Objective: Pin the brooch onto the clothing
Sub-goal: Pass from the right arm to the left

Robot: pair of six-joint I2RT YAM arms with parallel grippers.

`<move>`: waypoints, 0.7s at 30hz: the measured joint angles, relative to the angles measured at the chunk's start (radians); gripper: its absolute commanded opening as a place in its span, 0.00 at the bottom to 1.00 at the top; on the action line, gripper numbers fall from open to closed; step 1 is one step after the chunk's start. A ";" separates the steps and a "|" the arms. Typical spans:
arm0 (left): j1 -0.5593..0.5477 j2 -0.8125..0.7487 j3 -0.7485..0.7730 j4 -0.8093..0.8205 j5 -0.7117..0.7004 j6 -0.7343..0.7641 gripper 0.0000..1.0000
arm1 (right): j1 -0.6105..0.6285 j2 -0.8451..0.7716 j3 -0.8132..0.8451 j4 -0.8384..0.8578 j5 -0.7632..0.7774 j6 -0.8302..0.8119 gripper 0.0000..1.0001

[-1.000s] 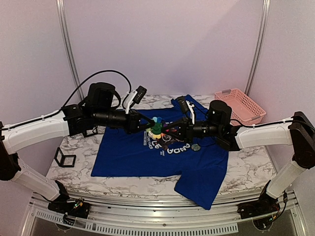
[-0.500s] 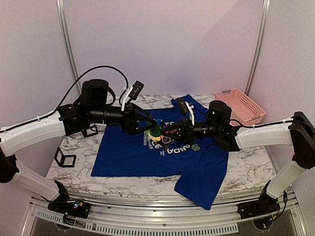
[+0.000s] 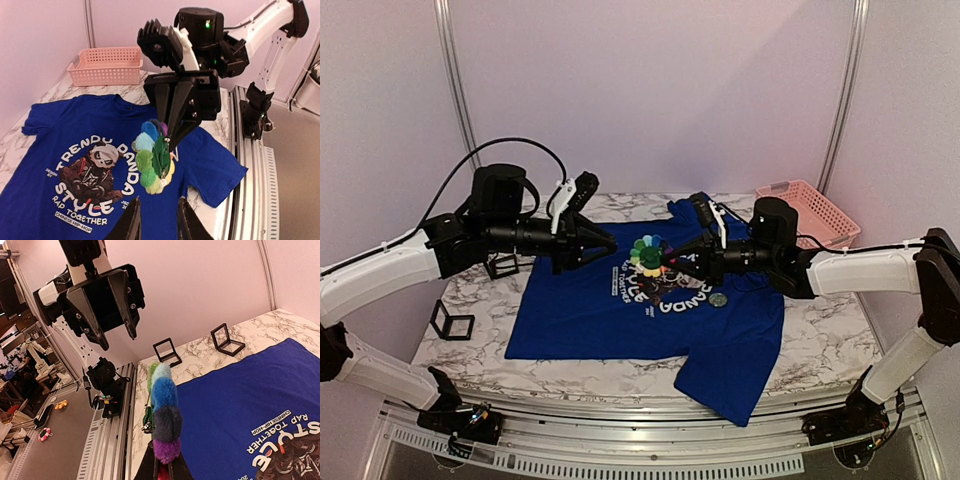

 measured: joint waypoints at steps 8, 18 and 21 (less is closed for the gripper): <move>-0.001 0.042 -0.027 -0.060 -0.018 0.253 0.52 | -0.016 0.000 0.017 -0.013 -0.088 -0.057 0.00; -0.002 0.113 -0.025 -0.054 0.143 0.253 0.62 | -0.021 0.018 0.071 -0.096 -0.192 -0.221 0.00; -0.002 0.113 -0.014 -0.054 0.182 0.217 0.47 | -0.022 0.027 0.104 -0.136 -0.197 -0.294 0.00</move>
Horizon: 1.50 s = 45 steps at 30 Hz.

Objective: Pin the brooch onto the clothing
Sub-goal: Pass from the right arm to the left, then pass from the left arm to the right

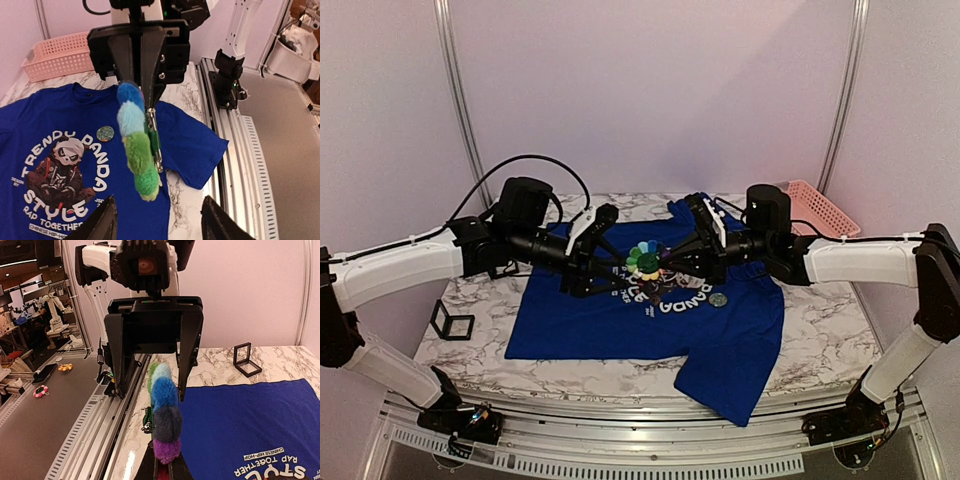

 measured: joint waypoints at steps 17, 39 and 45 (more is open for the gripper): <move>-0.018 -0.004 0.014 0.095 -0.041 -0.246 0.14 | -0.002 0.047 0.064 -0.035 -0.060 -0.124 0.00; -0.042 0.017 -0.066 0.164 -0.350 -0.459 0.00 | -0.064 0.182 -0.042 0.261 0.084 0.242 0.71; -0.042 0.046 -0.082 0.237 -0.438 -0.459 0.00 | -0.080 0.200 -0.074 0.340 0.143 0.320 0.89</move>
